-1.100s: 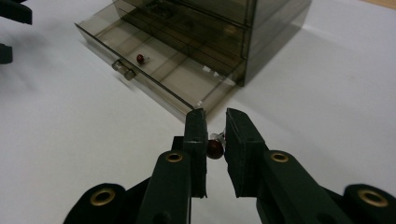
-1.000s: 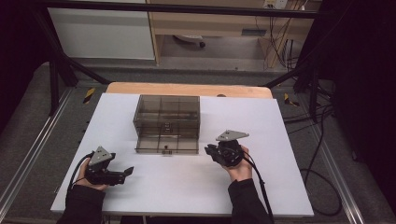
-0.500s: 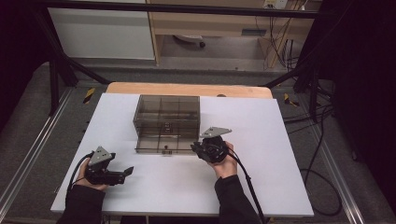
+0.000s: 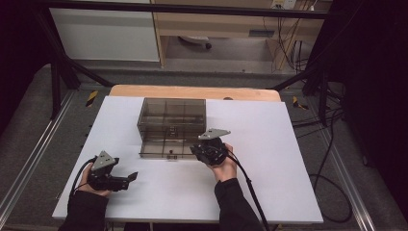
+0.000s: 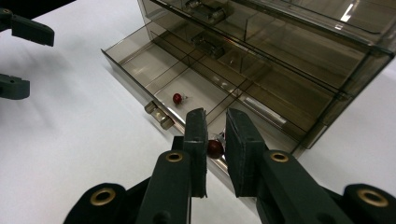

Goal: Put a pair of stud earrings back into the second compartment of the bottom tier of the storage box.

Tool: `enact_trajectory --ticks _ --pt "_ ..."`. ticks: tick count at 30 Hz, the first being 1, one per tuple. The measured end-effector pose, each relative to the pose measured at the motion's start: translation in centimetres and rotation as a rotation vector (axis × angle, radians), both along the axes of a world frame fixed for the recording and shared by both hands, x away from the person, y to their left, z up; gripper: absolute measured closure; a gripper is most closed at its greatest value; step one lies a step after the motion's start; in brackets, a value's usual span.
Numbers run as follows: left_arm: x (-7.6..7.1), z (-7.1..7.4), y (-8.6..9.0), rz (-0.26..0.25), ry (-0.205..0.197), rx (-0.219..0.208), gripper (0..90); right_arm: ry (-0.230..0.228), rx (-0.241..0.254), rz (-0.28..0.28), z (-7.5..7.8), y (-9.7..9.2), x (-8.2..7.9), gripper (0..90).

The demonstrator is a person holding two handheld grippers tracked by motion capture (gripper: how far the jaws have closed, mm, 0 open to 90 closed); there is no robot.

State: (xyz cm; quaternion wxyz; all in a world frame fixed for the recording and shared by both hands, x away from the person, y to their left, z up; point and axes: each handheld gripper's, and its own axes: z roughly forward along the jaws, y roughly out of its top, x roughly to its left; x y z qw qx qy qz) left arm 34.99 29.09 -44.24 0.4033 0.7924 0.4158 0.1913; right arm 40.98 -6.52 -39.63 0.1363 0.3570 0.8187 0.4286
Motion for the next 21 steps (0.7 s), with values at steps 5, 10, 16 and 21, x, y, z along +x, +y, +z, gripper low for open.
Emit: enact_trajectory --ticks 5,10,16,21 --pt "0.0 0.0 0.0 0.001 0.001 -0.001 6.3 0.000 -0.003 0.002 -0.2 0.5 0.4 79.3" --pt "0.0 0.0 0.0 -0.002 -0.001 -0.001 6.3 0.005 0.001 0.003 -0.3 1.3 0.8 79.2" --pt "0.0 0.0 0.0 -0.003 0.000 -0.001 6.3 0.008 0.002 0.013 -0.5 2.5 1.4 79.2" --pt "0.0 0.0 0.0 -0.003 0.000 -0.002 6.3 0.010 -0.001 0.017 -0.8 3.5 1.9 79.2"
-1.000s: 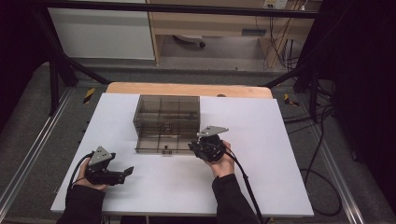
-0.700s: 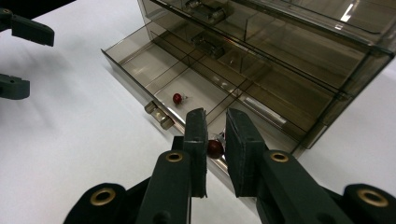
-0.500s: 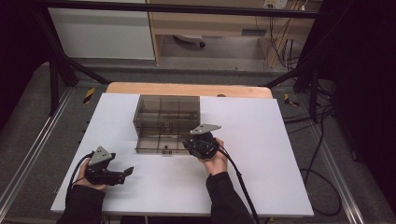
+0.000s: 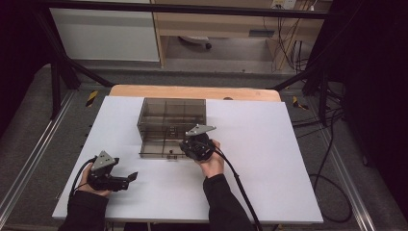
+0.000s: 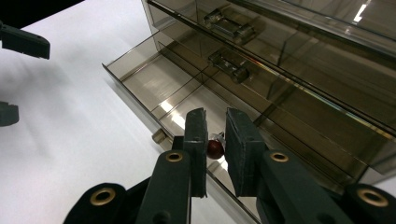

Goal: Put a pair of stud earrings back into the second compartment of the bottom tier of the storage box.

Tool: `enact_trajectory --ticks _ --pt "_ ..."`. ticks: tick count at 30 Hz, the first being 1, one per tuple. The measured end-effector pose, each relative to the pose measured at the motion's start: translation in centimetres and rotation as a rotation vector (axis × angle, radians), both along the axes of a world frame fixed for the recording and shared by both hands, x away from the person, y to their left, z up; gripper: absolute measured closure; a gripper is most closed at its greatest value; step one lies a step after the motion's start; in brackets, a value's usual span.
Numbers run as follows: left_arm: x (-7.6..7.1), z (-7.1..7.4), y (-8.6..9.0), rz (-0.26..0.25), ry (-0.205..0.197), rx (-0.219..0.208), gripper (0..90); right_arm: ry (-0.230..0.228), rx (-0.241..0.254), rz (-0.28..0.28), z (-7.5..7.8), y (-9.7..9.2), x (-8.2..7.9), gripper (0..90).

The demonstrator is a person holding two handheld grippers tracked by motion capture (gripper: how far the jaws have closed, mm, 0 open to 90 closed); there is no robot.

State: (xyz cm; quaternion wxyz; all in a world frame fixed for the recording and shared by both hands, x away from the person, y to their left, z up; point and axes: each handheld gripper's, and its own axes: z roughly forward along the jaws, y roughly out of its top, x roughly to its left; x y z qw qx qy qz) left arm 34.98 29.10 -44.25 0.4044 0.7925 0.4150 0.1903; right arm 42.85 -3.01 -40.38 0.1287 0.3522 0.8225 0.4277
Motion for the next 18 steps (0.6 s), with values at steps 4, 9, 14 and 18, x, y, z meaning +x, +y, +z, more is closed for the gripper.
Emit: enact_trajectory --ticks 4,9,14,18 --pt "0.0 0.0 0.0 -0.002 -0.001 0.001 6.3 0.008 -0.005 0.004 -0.3 0.7 0.3 79.3" --pt "0.0 0.0 -0.1 -0.004 -0.001 0.002 6.3 0.014 -0.013 0.000 -0.7 1.3 0.7 79.3" --pt "0.0 0.0 0.0 -0.004 -0.001 0.003 6.3 0.027 -0.010 -0.004 -1.5 2.0 1.1 79.3" --pt "0.0 0.1 0.0 -0.004 -0.001 0.001 6.3 0.037 -0.015 -0.009 -2.1 2.4 1.3 79.2"
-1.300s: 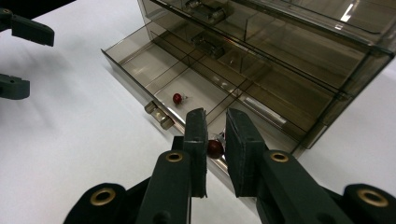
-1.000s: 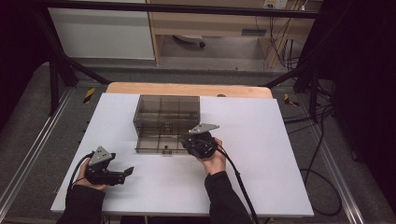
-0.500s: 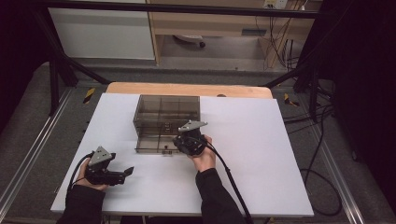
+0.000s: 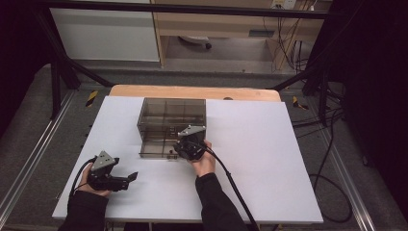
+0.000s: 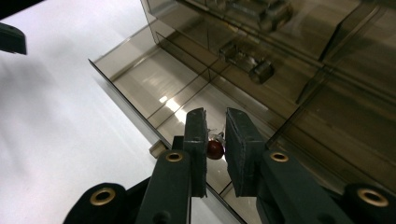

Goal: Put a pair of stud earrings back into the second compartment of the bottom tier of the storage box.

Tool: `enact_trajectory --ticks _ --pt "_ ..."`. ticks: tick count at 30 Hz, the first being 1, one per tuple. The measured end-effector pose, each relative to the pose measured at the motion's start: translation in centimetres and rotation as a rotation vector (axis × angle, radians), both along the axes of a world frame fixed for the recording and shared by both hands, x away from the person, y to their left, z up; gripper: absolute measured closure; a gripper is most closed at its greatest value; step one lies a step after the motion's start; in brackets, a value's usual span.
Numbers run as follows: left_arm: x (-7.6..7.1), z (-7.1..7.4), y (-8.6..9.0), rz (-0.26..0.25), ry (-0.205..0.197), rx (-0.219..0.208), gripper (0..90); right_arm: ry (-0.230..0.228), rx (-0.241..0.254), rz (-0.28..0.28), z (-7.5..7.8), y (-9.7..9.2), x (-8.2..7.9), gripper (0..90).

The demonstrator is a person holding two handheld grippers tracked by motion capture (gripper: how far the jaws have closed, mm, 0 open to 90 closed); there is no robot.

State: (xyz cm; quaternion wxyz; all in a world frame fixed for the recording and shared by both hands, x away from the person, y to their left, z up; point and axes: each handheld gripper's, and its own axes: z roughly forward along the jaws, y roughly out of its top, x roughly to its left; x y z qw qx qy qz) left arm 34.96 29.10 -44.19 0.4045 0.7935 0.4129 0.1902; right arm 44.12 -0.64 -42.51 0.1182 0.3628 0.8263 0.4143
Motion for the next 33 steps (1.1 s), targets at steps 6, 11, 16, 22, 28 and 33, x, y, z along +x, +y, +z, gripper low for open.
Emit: enact_trajectory --ticks 6,11,16,22,28,33 --pt "0.0 0.0 0.0 0.000 0.001 -0.001 6.3 0.013 -0.005 -0.004 -0.8 0.3 0.3 79.1" --pt "0.0 0.0 0.0 0.000 0.000 -0.002 6.3 0.008 -0.007 0.001 -1.1 0.5 0.3 79.1" --pt "0.0 0.0 0.0 0.000 0.000 -0.003 6.3 0.013 -0.011 -0.004 -1.2 0.5 0.5 78.9" --pt "0.0 0.0 0.0 -0.001 0.001 -0.002 6.3 0.009 -0.010 -0.009 -1.1 0.5 0.4 74.7" --pt "0.0 0.0 0.0 -0.002 0.000 -0.001 6.3 0.000 0.007 -0.005 -0.5 0.2 0.1 66.8" --pt "0.0 0.0 0.0 0.000 0.002 -0.003 6.3 -0.001 0.024 0.007 0.2 -0.2 -0.4 56.0"
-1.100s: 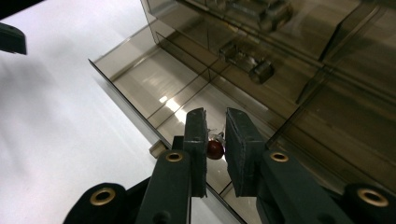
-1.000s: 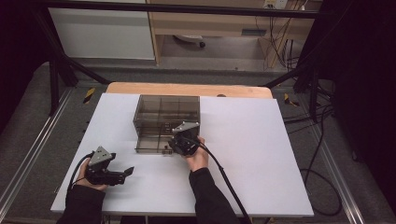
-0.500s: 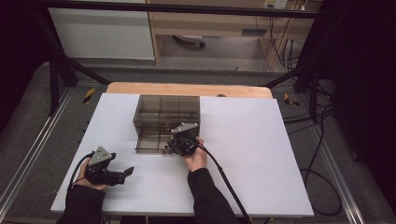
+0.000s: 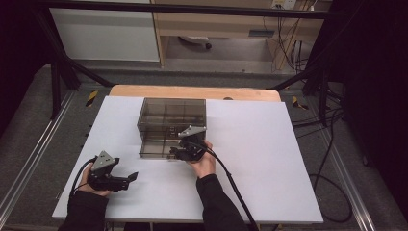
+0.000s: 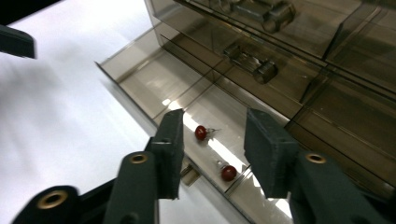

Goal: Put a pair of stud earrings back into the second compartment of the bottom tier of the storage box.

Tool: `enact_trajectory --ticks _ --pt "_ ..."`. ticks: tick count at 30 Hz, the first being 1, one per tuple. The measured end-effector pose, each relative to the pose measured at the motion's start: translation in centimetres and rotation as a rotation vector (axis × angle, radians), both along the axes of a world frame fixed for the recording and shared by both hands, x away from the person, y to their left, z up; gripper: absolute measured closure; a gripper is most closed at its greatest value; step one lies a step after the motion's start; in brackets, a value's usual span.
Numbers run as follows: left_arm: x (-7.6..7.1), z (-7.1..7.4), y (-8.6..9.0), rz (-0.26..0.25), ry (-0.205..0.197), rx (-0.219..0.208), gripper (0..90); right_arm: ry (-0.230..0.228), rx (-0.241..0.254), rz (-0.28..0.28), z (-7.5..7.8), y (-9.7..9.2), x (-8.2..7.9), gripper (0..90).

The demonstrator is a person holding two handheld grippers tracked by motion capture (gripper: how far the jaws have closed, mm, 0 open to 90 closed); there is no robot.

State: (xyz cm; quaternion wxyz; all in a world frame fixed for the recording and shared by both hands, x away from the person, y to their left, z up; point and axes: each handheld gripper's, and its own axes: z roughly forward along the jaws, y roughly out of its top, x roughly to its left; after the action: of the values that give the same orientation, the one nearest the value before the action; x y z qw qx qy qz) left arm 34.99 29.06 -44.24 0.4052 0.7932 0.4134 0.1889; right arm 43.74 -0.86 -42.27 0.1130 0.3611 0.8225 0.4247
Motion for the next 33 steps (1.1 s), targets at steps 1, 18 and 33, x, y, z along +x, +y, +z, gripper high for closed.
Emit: enact_trajectory --ticks 1,18,33 --pt "0.0 0.0 0.0 0.000 0.000 0.000 6.3 0.001 0.003 0.000 0.2 -0.1 -0.1 53.6" --pt "0.0 0.0 0.1 0.001 0.000 0.001 6.3 -0.044 0.009 0.035 3.1 -2.0 -1.9 18.9" --pt "0.0 0.0 0.0 0.003 0.000 0.000 6.3 -0.060 0.023 -0.017 3.7 -5.8 -2.9 2.7"
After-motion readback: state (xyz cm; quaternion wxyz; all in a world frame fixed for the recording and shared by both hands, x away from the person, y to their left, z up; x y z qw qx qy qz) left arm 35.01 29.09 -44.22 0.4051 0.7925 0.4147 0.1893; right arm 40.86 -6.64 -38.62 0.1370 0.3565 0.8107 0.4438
